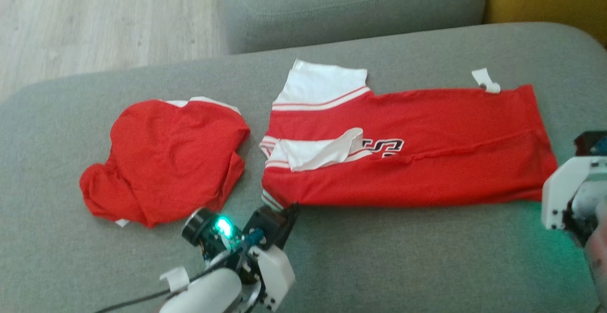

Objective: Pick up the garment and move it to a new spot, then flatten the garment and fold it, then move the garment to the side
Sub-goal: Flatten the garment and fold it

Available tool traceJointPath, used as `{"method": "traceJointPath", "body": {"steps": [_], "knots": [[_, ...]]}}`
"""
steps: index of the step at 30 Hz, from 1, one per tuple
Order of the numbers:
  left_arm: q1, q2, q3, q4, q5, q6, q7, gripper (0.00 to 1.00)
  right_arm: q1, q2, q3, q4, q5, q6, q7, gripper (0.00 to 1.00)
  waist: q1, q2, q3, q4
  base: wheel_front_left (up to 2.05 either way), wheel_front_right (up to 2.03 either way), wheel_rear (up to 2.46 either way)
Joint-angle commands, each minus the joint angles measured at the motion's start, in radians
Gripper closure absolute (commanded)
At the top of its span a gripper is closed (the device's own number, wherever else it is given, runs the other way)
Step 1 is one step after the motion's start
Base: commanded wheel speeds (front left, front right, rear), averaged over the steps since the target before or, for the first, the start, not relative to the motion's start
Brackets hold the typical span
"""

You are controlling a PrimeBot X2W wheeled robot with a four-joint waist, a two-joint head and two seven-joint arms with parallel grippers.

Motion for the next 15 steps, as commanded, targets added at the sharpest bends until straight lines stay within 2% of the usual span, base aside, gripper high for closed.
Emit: {"method": "traceJointPath", "body": {"steps": [1,8,15], "knots": [[-0.019,0.031,0.027,-0.052,-0.003,0.007,0.013,1.00,0.014,-0.017,0.042,-0.053,0.029,-0.001,0.010,1.00,0.0002,-0.0001,-0.017,-0.009,0.00,0.00,0.00],[0.020,0.094,0.003,-0.195,-0.009,0.027,0.107,1.00,0.127,-0.078,0.113,-0.222,0.140,-0.001,0.095,1.00,0.0002,-0.0001,-0.024,-0.022,0.00,0.00,0.00],[0.020,0.127,0.005,-0.269,0.004,0.056,0.130,1.00,0.207,-0.136,0.078,-0.366,0.164,-0.001,0.160,1.00,0.0002,-0.0001,-0.015,-0.028,0.00,0.00,0.00]]}}
